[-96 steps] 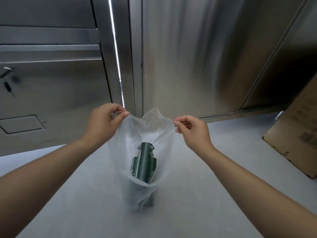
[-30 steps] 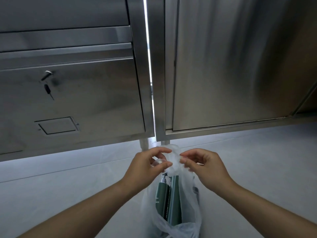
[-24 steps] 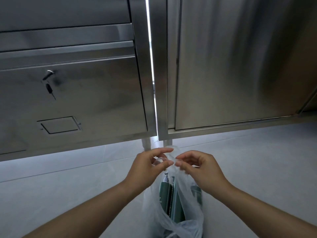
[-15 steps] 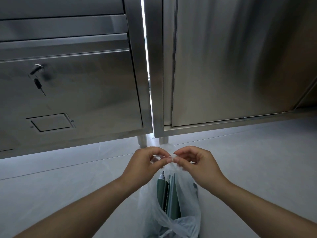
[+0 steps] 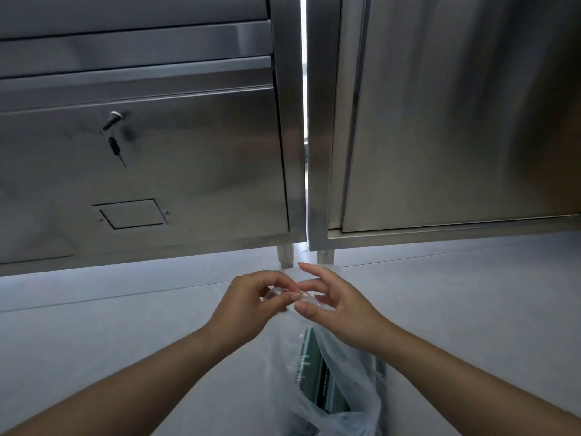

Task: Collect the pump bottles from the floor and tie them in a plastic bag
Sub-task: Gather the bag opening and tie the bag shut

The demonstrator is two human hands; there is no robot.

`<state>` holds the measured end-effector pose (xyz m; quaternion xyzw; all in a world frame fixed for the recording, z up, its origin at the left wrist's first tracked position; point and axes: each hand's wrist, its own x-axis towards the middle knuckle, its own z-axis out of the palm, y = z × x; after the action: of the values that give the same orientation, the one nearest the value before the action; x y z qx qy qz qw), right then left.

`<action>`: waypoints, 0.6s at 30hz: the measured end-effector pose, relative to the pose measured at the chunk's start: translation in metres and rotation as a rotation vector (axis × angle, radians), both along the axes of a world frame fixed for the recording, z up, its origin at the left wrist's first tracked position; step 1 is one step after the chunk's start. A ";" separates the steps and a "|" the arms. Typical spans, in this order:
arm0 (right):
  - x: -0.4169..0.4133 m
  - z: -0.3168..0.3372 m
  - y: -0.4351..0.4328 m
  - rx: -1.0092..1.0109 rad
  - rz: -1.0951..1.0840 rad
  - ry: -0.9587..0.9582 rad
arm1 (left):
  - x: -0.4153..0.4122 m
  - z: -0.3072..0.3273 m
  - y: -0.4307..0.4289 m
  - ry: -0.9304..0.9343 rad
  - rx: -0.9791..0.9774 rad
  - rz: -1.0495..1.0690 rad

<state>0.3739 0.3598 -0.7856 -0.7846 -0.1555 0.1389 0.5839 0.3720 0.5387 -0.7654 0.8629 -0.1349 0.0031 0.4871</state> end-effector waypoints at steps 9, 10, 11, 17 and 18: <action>0.000 0.000 -0.010 -0.083 -0.084 -0.073 | 0.000 -0.003 0.009 0.008 -0.042 0.025; -0.001 0.000 -0.013 -0.078 -0.086 -0.076 | 0.001 -0.004 0.008 0.023 -0.064 0.029; -0.002 -0.001 -0.015 -0.071 -0.090 -0.078 | 0.001 -0.005 0.005 0.036 -0.083 0.031; -0.012 0.001 -0.019 -0.042 -0.172 -0.028 | 0.006 -0.006 -0.011 0.056 -0.150 0.026; -0.014 0.001 -0.018 -0.049 -0.205 -0.052 | 0.006 -0.007 -0.013 0.054 -0.155 0.024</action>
<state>0.3598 0.3415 -0.7845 -0.8137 -0.0861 0.0617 0.5715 0.3782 0.5262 -0.7720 0.8240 -0.1106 -0.0039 0.5557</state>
